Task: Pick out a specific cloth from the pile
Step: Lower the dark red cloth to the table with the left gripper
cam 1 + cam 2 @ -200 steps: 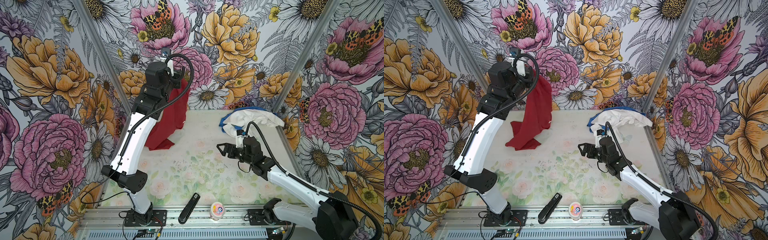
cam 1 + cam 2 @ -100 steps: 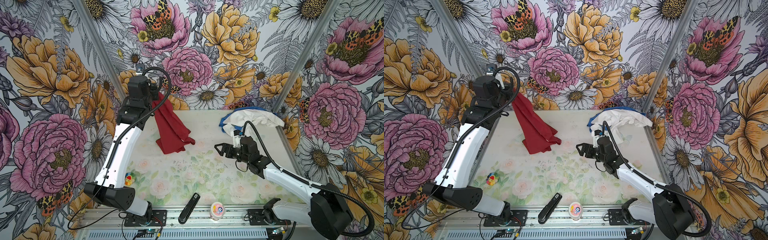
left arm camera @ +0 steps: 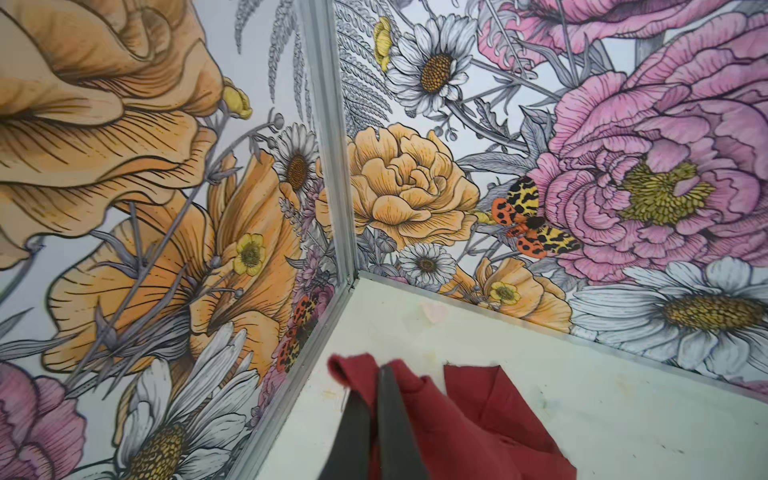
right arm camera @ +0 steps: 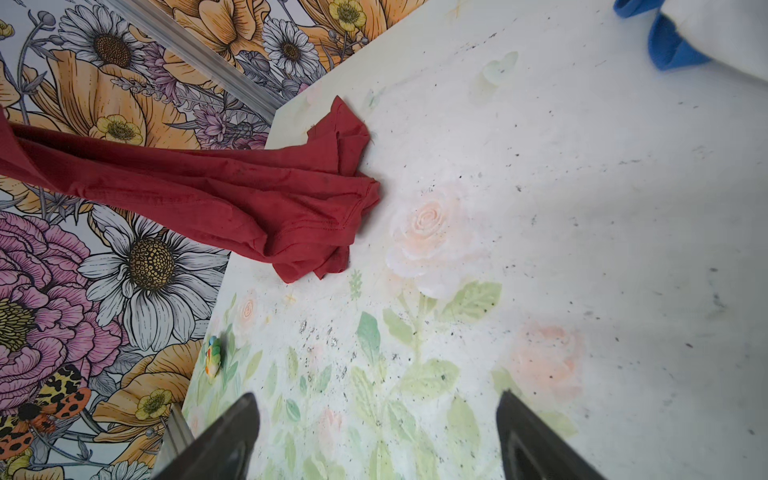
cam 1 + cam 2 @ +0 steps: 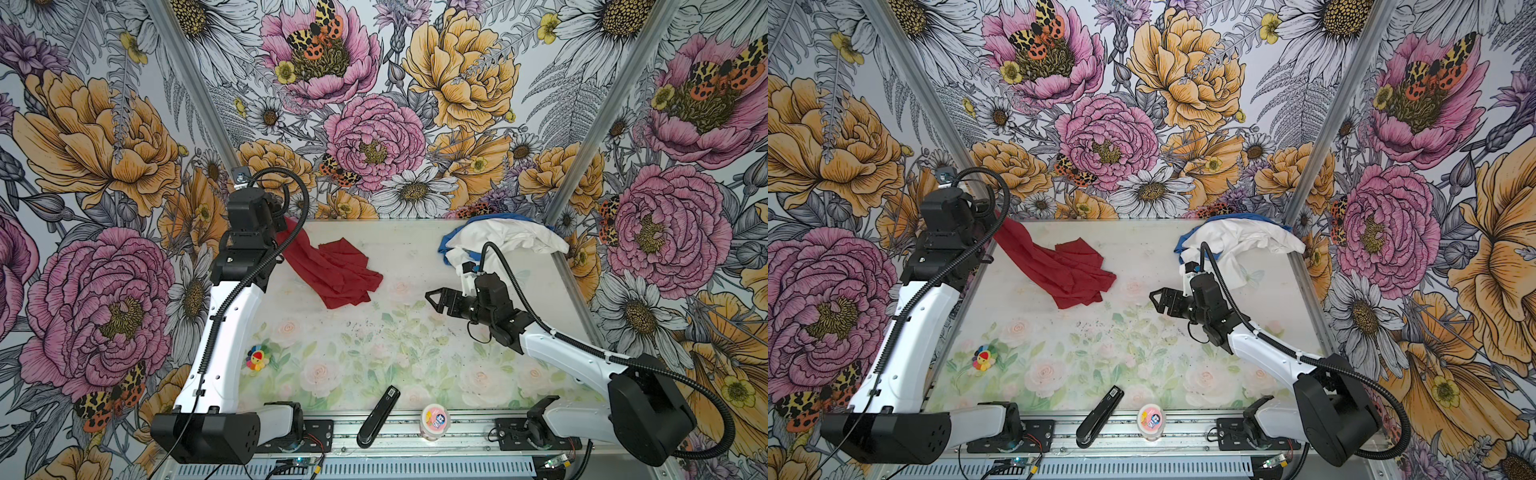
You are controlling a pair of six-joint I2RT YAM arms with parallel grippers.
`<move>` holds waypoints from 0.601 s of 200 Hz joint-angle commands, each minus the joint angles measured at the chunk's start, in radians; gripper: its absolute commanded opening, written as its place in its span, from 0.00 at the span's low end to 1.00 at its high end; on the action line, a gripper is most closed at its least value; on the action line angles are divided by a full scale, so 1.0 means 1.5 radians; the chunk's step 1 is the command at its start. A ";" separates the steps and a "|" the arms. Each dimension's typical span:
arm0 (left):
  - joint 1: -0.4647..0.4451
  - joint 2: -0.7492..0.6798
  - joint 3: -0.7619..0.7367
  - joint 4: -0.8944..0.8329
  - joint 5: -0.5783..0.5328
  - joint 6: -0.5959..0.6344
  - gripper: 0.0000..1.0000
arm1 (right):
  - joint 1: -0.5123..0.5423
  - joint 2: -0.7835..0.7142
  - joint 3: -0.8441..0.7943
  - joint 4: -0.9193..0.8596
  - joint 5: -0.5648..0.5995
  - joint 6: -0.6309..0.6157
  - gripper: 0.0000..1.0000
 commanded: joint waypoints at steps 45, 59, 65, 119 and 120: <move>-0.134 0.079 -0.004 -0.039 0.201 -0.034 0.00 | 0.005 -0.010 0.003 0.009 0.004 0.001 0.90; -0.154 0.106 0.005 -0.039 0.246 -0.039 0.00 | 0.005 -0.004 0.004 0.015 -0.001 0.004 0.89; -0.162 0.119 0.007 -0.040 0.259 -0.043 0.00 | 0.006 -0.002 0.006 0.018 -0.003 0.004 0.89; -0.205 0.151 -0.057 -0.039 0.280 -0.072 0.00 | 0.006 0.006 0.011 0.019 -0.001 0.000 0.89; -0.205 0.152 -0.058 -0.039 0.279 -0.072 0.00 | 0.006 0.006 0.011 0.020 -0.001 -0.001 0.90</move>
